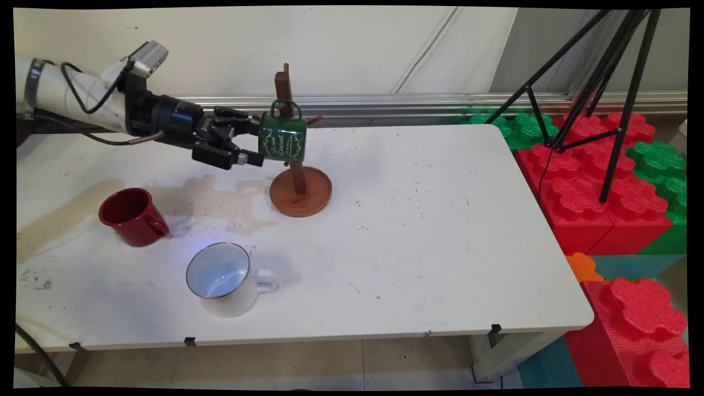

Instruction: Pick up the green mug from the rack

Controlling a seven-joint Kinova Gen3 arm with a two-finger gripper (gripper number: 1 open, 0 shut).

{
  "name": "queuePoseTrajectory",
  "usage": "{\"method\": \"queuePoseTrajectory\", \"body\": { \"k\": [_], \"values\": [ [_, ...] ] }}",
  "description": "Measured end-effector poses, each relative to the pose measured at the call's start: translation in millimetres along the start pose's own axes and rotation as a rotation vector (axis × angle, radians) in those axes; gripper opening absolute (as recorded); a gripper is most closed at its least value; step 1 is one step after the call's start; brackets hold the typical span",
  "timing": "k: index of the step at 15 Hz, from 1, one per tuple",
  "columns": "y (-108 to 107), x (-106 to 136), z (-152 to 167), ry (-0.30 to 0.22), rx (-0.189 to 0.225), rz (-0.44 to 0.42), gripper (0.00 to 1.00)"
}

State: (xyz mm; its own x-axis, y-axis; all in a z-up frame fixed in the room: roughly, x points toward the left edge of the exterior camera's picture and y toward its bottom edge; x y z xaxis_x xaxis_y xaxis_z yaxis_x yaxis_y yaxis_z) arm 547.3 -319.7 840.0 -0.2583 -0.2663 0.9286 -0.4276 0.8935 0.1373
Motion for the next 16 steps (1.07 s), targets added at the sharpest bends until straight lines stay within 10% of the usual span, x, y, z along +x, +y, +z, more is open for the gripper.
{"method": "queuePoseTrajectory", "body": {
  "k": [8, 9, 16],
  "values": [
    [-3, -3, 12, 0.014, 0.006, -0.015, 1.00],
    [-4, -3, 12, 0.014, 0.007, -0.016, 0.00],
    [-2, -6, 16, 0.014, -0.012, -0.015, 0.00]
  ]
}}
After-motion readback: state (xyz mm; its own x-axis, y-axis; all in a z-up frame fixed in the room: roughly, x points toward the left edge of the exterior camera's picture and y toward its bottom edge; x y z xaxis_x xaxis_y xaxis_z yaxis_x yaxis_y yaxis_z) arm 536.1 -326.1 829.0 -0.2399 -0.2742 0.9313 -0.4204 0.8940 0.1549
